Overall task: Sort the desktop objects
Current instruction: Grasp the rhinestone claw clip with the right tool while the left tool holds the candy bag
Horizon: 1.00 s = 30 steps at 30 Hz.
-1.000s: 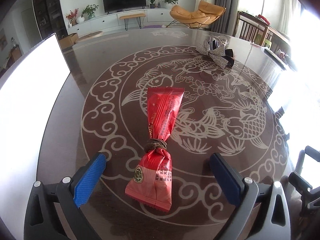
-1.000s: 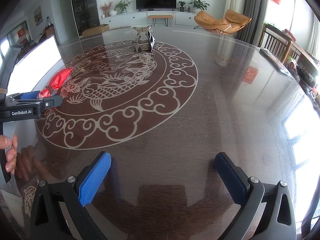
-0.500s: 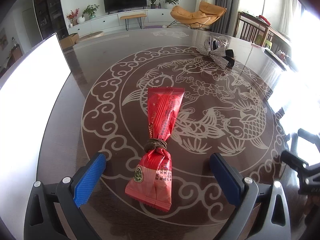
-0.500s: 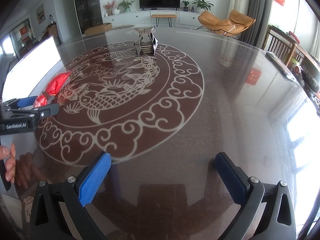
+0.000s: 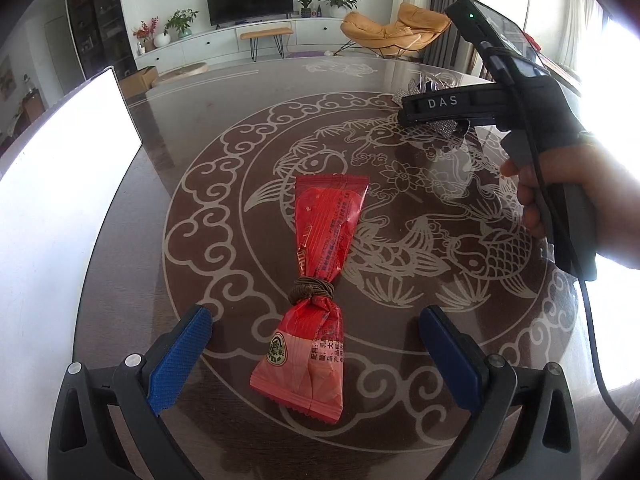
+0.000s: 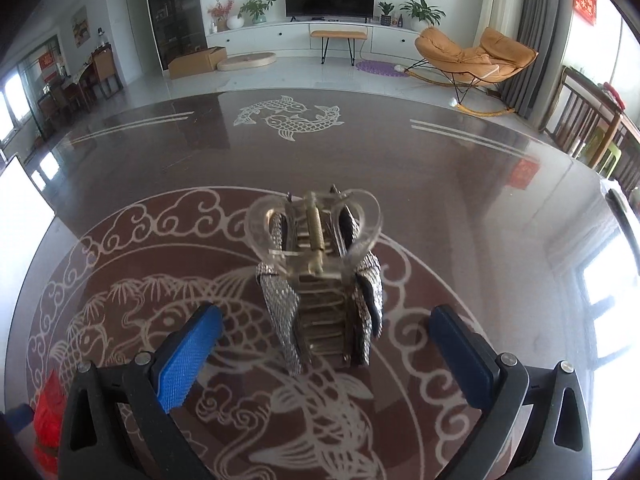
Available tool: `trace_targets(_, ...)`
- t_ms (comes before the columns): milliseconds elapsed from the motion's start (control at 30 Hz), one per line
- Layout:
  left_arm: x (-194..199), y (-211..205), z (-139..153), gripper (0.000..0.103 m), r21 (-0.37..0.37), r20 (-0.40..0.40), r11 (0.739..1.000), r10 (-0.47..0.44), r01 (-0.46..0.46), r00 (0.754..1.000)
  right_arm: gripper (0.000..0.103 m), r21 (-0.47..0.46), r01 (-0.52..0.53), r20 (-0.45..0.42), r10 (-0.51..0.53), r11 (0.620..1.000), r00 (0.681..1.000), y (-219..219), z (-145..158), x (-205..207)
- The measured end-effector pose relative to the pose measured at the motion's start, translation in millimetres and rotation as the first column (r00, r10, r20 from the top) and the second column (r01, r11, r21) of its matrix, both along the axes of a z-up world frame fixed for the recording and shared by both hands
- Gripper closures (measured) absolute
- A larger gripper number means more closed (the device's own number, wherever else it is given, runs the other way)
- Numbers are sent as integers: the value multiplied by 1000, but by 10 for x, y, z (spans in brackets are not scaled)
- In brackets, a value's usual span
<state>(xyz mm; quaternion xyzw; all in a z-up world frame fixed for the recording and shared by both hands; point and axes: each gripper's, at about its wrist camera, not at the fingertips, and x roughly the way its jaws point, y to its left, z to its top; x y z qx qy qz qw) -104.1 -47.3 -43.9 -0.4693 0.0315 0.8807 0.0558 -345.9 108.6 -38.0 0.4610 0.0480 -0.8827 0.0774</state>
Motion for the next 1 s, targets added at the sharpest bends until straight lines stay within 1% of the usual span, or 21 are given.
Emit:
trace_targets(33,0,2,0,0,0,0,1000,0,0,1000,2,-1,1,4,-1,1000,1000,-12,3,-46)
trace_targets(67,0,2,-1,0,0,0,1000,0,0,1000,16,-3,10,-8,-10,1000,1000,-6,20,-71)
trace_targets(100,-1,1,-1,0,0,0,1000,0,0,1000,25,-9,18,-27,-18,1000,999,5,47,-67)
trace_targets(133,-1,1,-1,0,0,0,1000,0,0,1000,40,-16,19,-37,-19,1000,999,15,61,-51)
trace_targets(167,-1,1,-2,0,0,0,1000,0,0,1000,46,-15,14,-44,-15,1000,999,24,71,-25)
trace_targets(267,-6,-1,-3,0,1,0,1000,0,0,1000,47,-15,-36,-39,35,999,999,22,66,185)
trace_targets(333,-7,-1,-4,0,0,0,1000,0,0,1000,47,-12,-76,-39,76,997,996,39,62,481)
trace_targets(400,-8,-3,-4,0,1,0,1000,0,0,1000,47,-11,-111,-46,110,994,993,94,53,941)
trace_targets(533,-9,-2,-5,0,0,0,1000,-1,1,1000,46,-20,-121,-60,119,992,991,265,32,2001)
trace_targets(600,-9,-1,-6,0,0,0,1000,-1,1,1000,46,-14,-124,-60,123,992,991,309,27,2344)
trace_targets(633,-9,0,-6,0,0,0,1000,-1,1,1000,45,-14,-121,-60,120,993,991,319,23,2444)
trace_targets(700,-10,-2,-6,0,0,0,1000,-1,1,1000,35,-19,-109,-53,108,994,993,345,9,2522)
trace_targets(733,-10,0,-7,0,0,0,1000,-1,1,1000,23,-10,-101,-47,100,995,994,344,-5,2522)
trace_targets(767,-10,0,-7,0,0,0,1000,-1,1,1000,15,0,-81,-40,81,997,996,362,-13,2508)
trace_targets(833,-3,-4,-7,0,1,-1,1000,-1,1,1000,8,-12,-47,-24,47,999,999,417,-28,2472)
trace_targets(1000,2,-11,-13,0,2,-1,1000,-1,1,1000,7,-7,-42,-23,41,999,999,463,-8,2483)
